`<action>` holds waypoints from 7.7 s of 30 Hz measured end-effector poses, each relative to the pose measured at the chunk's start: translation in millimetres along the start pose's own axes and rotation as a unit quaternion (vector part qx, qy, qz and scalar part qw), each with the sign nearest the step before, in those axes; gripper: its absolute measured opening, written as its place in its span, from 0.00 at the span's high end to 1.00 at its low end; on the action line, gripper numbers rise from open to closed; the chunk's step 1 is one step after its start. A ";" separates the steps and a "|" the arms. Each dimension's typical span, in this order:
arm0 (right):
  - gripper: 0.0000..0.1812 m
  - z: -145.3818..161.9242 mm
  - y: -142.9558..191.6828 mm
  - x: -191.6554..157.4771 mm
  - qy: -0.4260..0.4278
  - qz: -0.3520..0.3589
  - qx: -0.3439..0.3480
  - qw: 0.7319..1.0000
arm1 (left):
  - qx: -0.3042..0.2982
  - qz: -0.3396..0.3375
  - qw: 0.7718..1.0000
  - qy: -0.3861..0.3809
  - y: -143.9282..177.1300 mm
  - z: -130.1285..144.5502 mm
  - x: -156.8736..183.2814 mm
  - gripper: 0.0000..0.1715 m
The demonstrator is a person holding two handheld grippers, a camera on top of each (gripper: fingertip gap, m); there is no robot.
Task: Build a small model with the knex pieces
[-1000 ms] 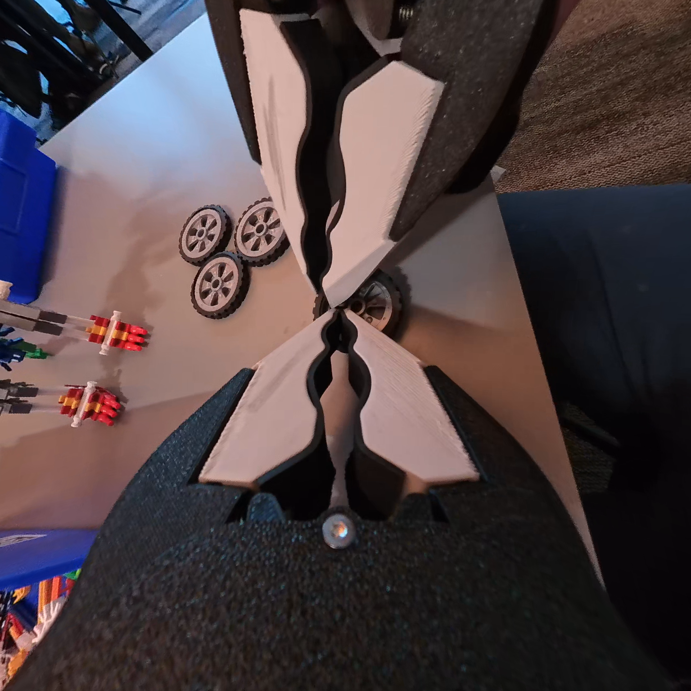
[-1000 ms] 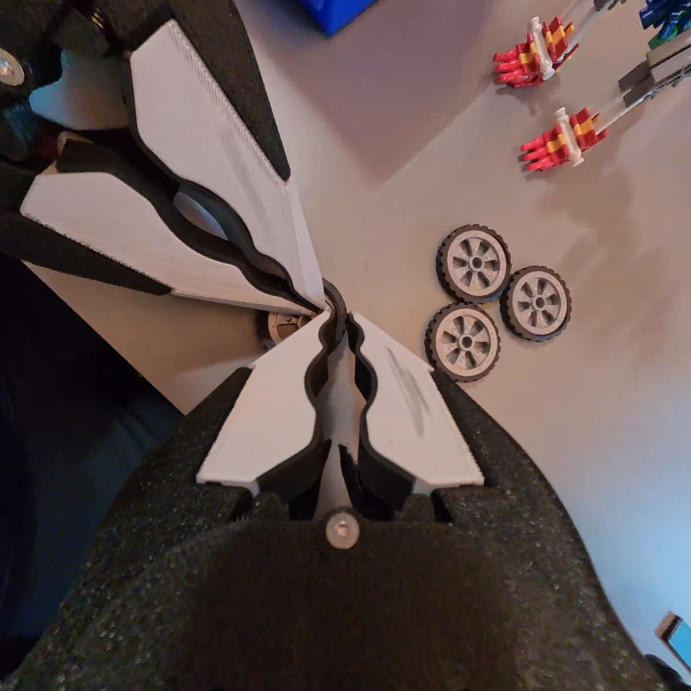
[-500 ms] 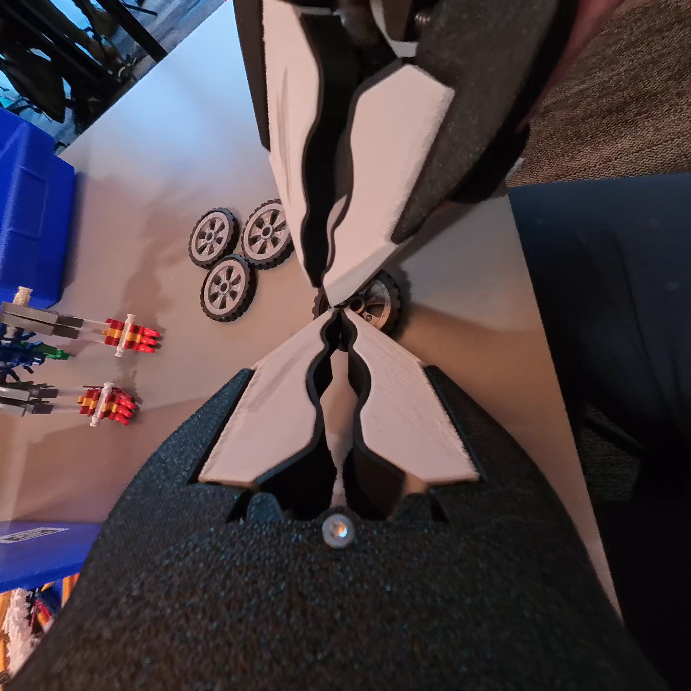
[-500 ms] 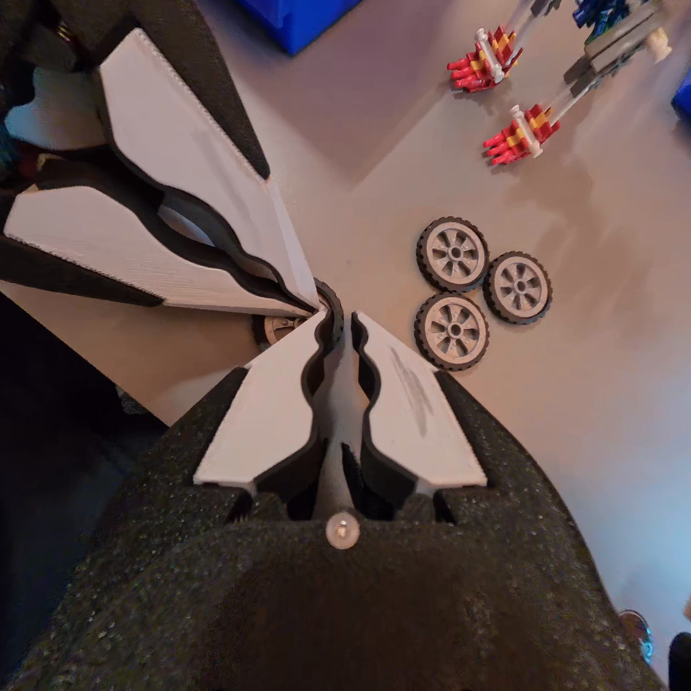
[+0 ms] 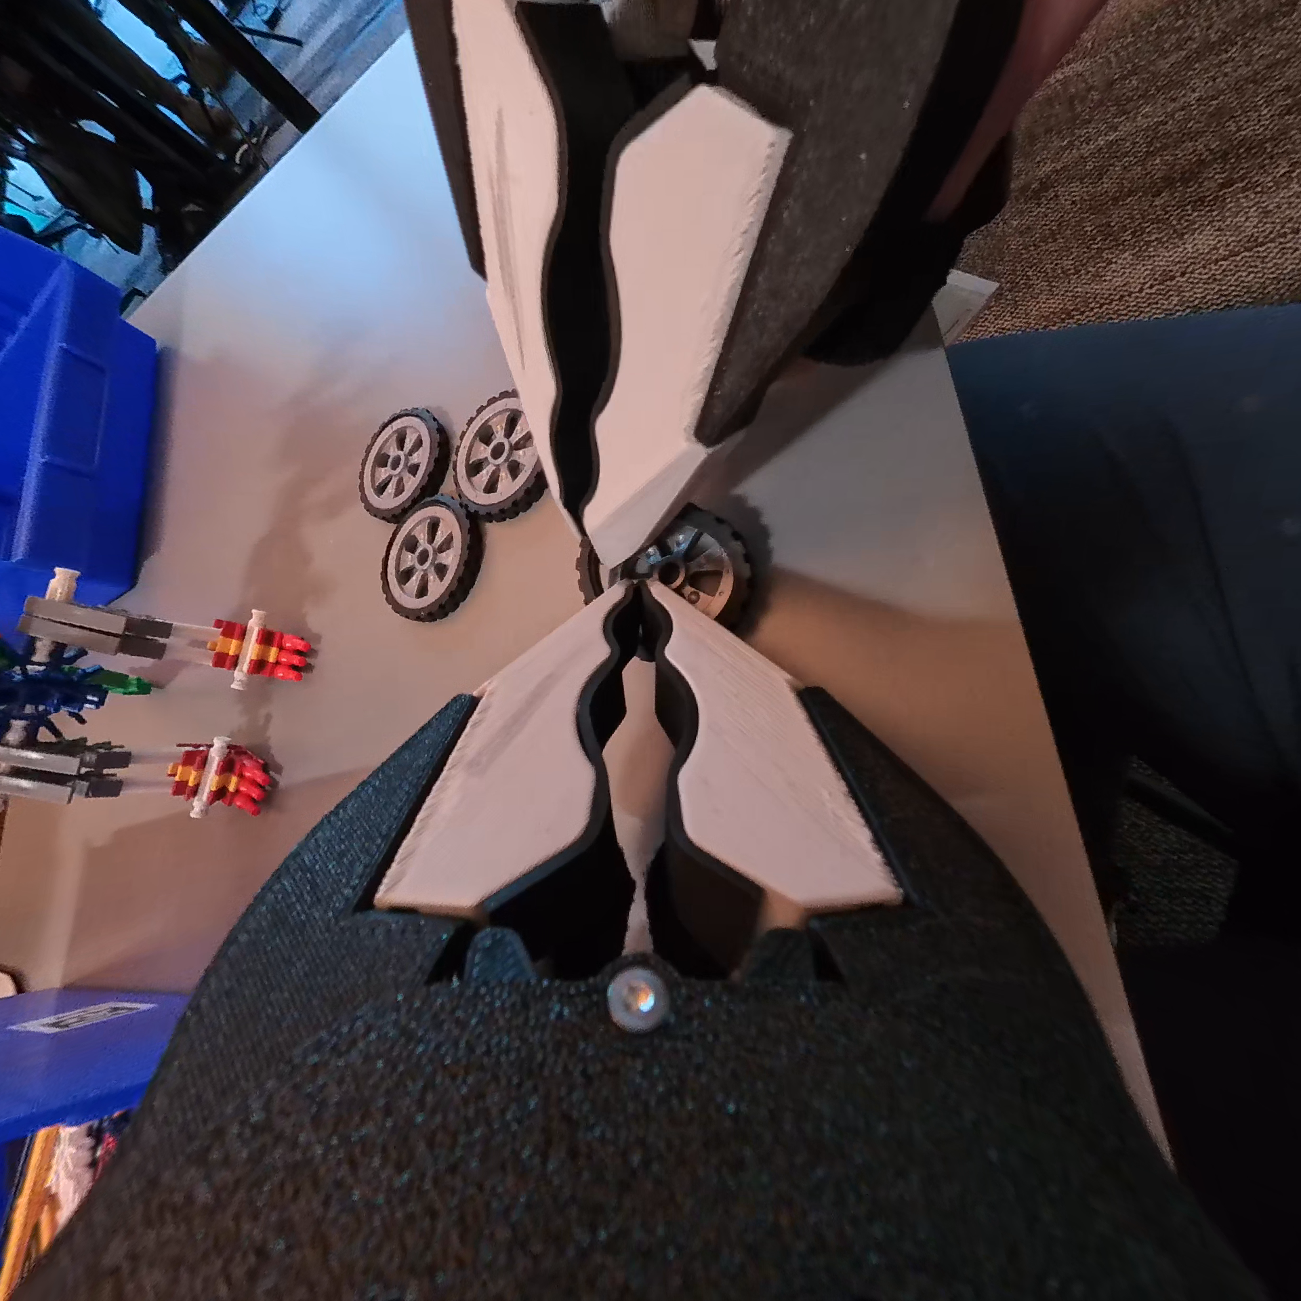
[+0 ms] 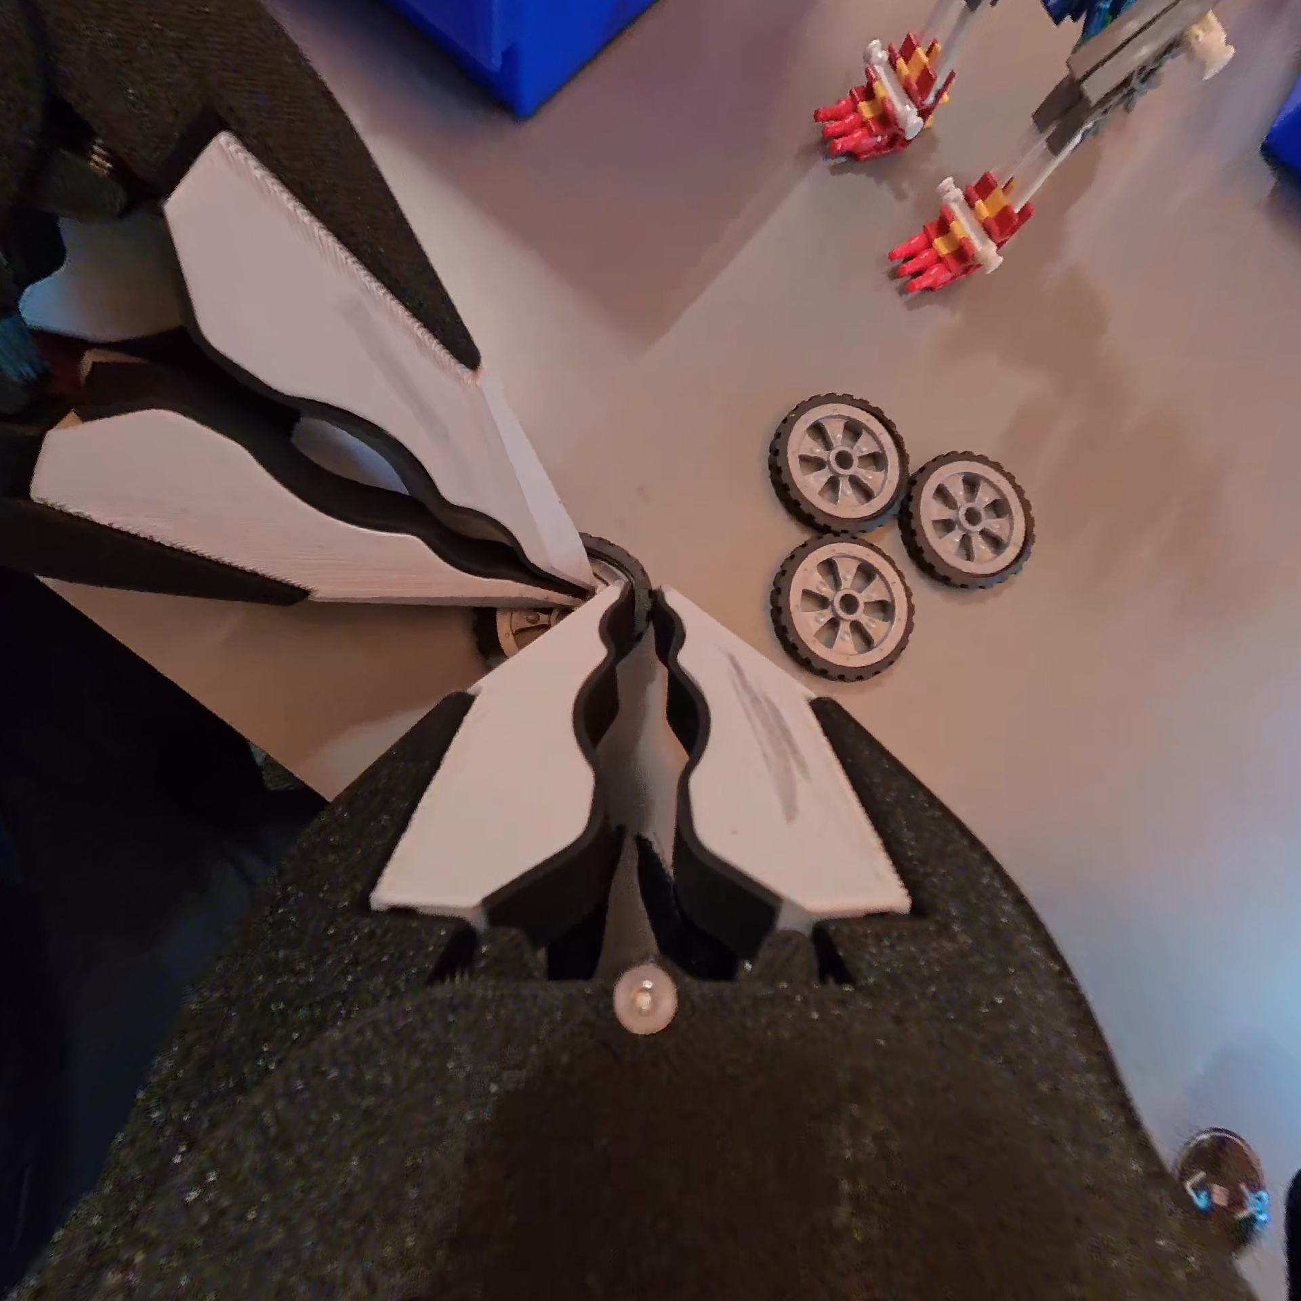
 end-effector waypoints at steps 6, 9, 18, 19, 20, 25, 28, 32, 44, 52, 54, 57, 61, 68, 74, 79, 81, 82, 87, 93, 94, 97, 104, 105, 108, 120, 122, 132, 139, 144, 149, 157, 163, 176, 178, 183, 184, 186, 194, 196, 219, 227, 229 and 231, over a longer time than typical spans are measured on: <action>0.97 4.5 0.3 5.8 -0.028 -0.023 -0.002 0.999 | -0.007 -0.006 1.000 -0.009 -2.2 -2.5 0.1 1.00; 0.97 4.5 0.2 6.7 -0.025 -0.029 -0.011 0.999 | -0.009 -0.010 1.000 -0.017 -2.8 -3.1 0.5 1.00; 0.97 6.9 -1.3 13.8 -0.083 -0.096 -0.014 0.992 | -0.002 -0.009 1.000 -0.024 -0.8 -2.4 2.0 1.00; 0.97 7.3 -1.5 14.1 -0.092 -0.101 -0.012 0.991 | 0.000 -0.008 1.000 -0.024 -0.5 -2.5 2.1 1.00; 0.97 6.6 -1.4 13.4 -0.082 -0.095 -0.015 0.992 | -0.001 -0.007 1.000 -0.024 -0.5 -2.8 2.0 1.00; 0.97 4.7 -1.3 13.3 -0.060 -0.096 -0.023 0.993 | 0.004 -0.016 0.999 -0.039 0.3 -3.2 2.8 1.00; 0.97 5.9 -1.0 7.7 -0.047 -0.096 -0.029 0.994 | 0.005 -0.004 1.000 -0.027 2.3 -2.4 2.4 1.00; 0.97 1.4 -1.5 0.5 -0.027 -0.089 -0.019 0.995 | -0.006 -0.002 1.000 -0.024 8.9 -0.1 4.6 1.00; 0.92 -9.6 -0.2 -29.3 0.017 -0.092 0.001 0.996 | -0.031 -0.011 0.999 0.023 39.2 15.2 16.8 1.00; 0.92 -8.4 1.2 -32.4 0.037 -0.083 0.017 0.996 | 0.011 0.000 1.000 0.006 50.6 16.4 20.1 1.00; 0.91 -8.0 1.8 -30.4 0.036 -0.072 0.019 0.997 | 0.016 0.007 1.000 0.006 51.9 16.0 21.6 0.94; 0.89 -8.3 4.2 -31.0 0.036 -0.068 0.027 0.997 | 0.019 0.015 1.000 0.007 54.9 15.1 22.0 0.90; 0.87 -7.0 8.3 -31.9 0.038 -0.054 0.035 0.997 | 0.025 0.015 1.000 -0.006 57.4 14.1 22.1 0.89; 0.88 -12.2 28.0 -35.9 0.056 -0.022 0.059 0.996 | 0.034 0.044 0.998 -0.040 60.0 10.7 25.7 0.87; 0.92 -2.9 18.8 -48.9 0.089 -0.010 0.043 0.995 | 0.031 0.053 0.997 -0.041 54.0 10.3 24.3 0.92; 0.94 1.3 19.2 -45.3 0.076 -0.006 0.056 0.996 | 0.026 0.057 0.997 -0.036 51.9 9.9 27.6 0.98; 0.94 2.0 19.0 -44.5 0.073 -0.014 0.061 0.995 | 0.024 0.062 0.997 -0.033 51.2 9.8 28.8 1.00; 0.94 2.1 18.8 -44.3 0.074 -0.016 0.062 0.995 | 0.023 0.063 0.997 -0.029 50.9 9.7 28.5 1.00; 0.96 3.9 17.3 -44.2 0.070 -0.015 0.075 0.995 | 0.019 0.052 0.998 -0.035 47.1 9.6 29.3 1.00; 1.00 6.2 16.7 -43.0 0.073 0.000 0.083 0.994 | 0.015 0.034 0.998 -0.055 46.8 8.7 32.4 1.00; 1.00 6.1 16.6 -43.4 0.080 0.005 0.081 0.993 | 0.015 0.032 0.998 -0.053 46.8 8.2 33.2 1.00; 1.00 6.6 17.1 -43.3 0.082 0.008 0.081 0.993 | 0.013 0.027 0.998 -0.055 46.4 7.9 34.1 1.00; 1.00 8.2 21.2 -43.6 0.118 0.034 0.078 0.989 | -0.002 0.016 0.999 -0.045 44.6 5.8 35.3 1.00; 1.00 8.0 22.3 -43.9 0.124 0.043 0.075 0.989 | -0.006 0.012 0.999 -0.044 44.4 5.4 35.6 1.00; 1.00 5.3 26.4 -45.6 0.140 0.052 0.077 0.986 | -0.013 0.003 0.999 -0.048 43.9 4.5 36.3 1.00; 1.00 11.9 23.3 -48.0 0.154 0.051 0.090 0.983 | -0.017 -0.002 0.999 -0.043 42.4 3.0 36.4 1.00; 1.00 12.4 24.3 -47.7 0.157 0.057 0.087 0.982 | -0.019 -0.005 0.999 -0.045 41.9 2.3 36.6 1.00; 1.00 12.0 26.2 -45.0 0.148 0.072 0.074 0.984 | 0.002 -0.003 0.999 -0.044 50.3 -1.3 32.8 0.93; 1.00 4.9 33.7 -44.7 0.127 0.061 0.094 0.986 | 0.030 0.023 0.999 -0.010 62.6 2.6 11.7 0.88; 1.00 1.6 35.8 -50.1 0.122 0.053 0.098 0.986 | 0.035 0.074 0.997 0.008 54.0 2.5 7.0 0.86; 1.00 10.1 27.7 -50.6 0.126 0.060 0.075 0.987 | 0.037 0.108 0.993 0.016 42.4 -2.2 4.6 0.85; 1.00 13.1 28.5 -47.8 0.112 0.060 0.082 0.989 | 0.029 0.146 0.988 0.041 28.4 0.1 8.0 0.93; 1.00 14.7 28.3 -48.8 0.117 0.062 0.092 0.987 | 0.029 0.136 0.990 0.039 27.1 -0.6 8.0 0.94; 1.00 24.0 28.6 -46.6 0.095 0.077 0.105 0.987 | 0.024 0.143 0.989 0.040 26.6 -1.7 10.6 0.95; 1.00 24.8 28.1 -44.8 0.082 0.077 0.104 0.988 | 0.024 0.143 0.989 0.041 26.2 -1.7 10.3 0.95; 1.00 25.7 27.0 -41.5 0.041 0.058 0.104 0.992 | 0.021 0.148 0.987 0.054 25.4 -1.7 8.8 0.95; 1.00 25.8 26.5 -40.4 0.032 0.054 0.102 0.993 | 0.019 0.150 0.987 0.059 25.1 -1.7 8.2 0.95; 1.00 25.9 25.7 -37.2 0.014 0.047 0.097 0.994 | 0.017 0.154 0.986 0.068 24.5 -1.6 7.0 0.95; 0.99 26.1 23.6 -30.1 -0.054 -0.009 0.086 0.995 | 0.003 0.167 0.979 0.116 22.0 -1.9 2.8 0.96; 0.99 25.8 22.9 -28.6 -0.066 -0.018 0.082 0.994 | 0.001 0.170 0.977 0.129 20.8 -1.7 0.8 0.96; 1.00 23.8 14.4 -9.8 -0.184 -0.024 0.095 0.978 | -0.011 0.178 0.970 0.166 13.3 -2.7 -8.0 0.96; 1.00 23.2 12.9 -7.3 -0.169 -0.047 0.074 0.982 | -0.013 0.144 0.977 0.158 10.1 -3.2 -10.7 0.96; 1.00 22.9 12.8 -7.9 -0.162 -0.046 0.071 0.983 | -0.013 0.132 0.979 0.153 8.9 -3.7 -12.0 0.97; 0.99 22.6 12.9 -8.5 -0.152 -0.042 0.067 0.985 | -0.013 0.132 0.979 0.157 8.2 -3.7 -13.2 0.97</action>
Point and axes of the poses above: each gripper's, where its closed fingertips meet, y back along the fingers, z out of its underside, x = y × z across the jaws, the point moved 5 cm from there along y, back along the fingers, and after that the axes turned 7 degrees about y, right-handed, at the moved point
